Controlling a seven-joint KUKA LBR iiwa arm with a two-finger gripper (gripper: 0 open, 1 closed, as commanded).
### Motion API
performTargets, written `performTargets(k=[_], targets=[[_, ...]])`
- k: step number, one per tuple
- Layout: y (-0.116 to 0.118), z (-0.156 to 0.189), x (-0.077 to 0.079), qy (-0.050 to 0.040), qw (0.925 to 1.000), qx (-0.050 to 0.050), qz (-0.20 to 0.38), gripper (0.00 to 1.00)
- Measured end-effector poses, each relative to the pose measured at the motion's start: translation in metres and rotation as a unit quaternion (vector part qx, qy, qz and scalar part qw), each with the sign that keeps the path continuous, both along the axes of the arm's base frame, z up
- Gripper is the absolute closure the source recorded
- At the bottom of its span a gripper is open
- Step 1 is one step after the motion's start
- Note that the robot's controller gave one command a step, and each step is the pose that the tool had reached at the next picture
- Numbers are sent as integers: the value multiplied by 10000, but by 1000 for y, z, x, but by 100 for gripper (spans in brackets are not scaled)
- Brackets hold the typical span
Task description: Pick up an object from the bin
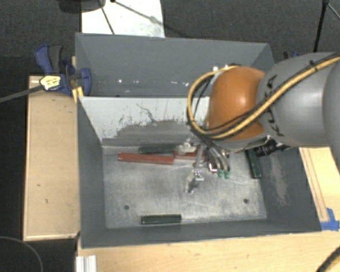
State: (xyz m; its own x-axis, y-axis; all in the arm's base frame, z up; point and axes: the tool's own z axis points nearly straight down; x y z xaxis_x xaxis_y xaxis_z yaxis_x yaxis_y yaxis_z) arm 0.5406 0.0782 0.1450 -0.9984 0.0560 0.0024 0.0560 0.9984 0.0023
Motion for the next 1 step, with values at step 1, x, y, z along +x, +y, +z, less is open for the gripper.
performTargets(k=[1], targets=[[20,-5,11,-58,9999,-24,-105,0]])
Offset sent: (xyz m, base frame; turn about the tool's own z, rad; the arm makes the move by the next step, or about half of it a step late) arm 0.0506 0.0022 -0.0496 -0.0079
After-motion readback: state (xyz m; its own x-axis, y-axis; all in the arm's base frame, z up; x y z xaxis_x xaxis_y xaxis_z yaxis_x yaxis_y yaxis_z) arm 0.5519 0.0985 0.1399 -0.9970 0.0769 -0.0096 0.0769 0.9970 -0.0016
